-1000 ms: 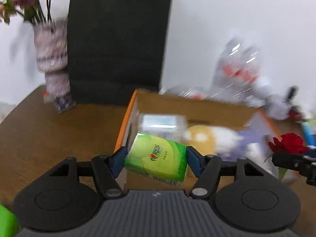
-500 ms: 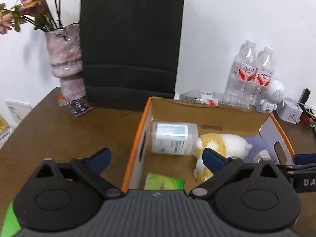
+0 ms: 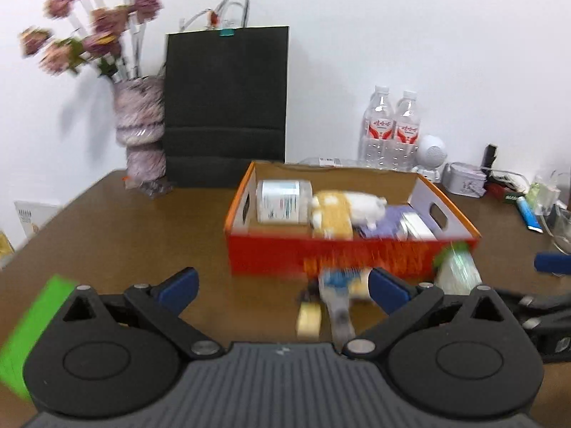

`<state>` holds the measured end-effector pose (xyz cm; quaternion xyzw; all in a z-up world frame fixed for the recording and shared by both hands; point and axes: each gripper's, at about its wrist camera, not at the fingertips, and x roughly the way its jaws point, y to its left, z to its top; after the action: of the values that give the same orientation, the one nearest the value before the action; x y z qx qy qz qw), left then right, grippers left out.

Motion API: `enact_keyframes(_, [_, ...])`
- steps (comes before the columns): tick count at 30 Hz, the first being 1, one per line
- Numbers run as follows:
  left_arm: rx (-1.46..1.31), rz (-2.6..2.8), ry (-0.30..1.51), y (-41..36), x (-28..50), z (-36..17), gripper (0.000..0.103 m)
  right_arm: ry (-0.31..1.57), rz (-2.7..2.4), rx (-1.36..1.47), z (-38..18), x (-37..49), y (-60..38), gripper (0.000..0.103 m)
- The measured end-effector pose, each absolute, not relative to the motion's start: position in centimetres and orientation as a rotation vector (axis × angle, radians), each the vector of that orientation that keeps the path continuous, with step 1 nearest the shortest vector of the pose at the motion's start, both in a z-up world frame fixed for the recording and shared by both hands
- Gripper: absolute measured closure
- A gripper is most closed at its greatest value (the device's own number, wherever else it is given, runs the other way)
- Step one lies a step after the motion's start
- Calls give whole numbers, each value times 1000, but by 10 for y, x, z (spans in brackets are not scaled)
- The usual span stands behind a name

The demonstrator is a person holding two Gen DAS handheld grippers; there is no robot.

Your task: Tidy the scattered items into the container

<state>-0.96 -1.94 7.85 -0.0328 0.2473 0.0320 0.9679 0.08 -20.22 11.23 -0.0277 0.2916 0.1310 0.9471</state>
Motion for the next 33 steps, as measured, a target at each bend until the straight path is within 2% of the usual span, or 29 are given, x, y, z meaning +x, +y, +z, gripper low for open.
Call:
enact_keyframes(4, [-82, 18, 550, -24, -44, 34, 0, 601, 237, -115, 59, -50, -193, 0])
enact_keyframes(10, [-63, 10, 611, -28, -53, 10, 0, 678, 248, -40, 16, -68, -197, 0])
enact_keyframes(17, [-106, 8, 670, -24, -51, 3, 0, 714, 213, -52, 9, -64, -197, 0])
enact_keyframes(23, [-8, 38, 703, -37, -49, 0, 0, 713, 218, -49, 9, -63, -199, 0])
enact_keyframes(33, [-9, 36, 703, -35, -50, -1, 0, 713, 205, -44, 9, -62, -200, 0])
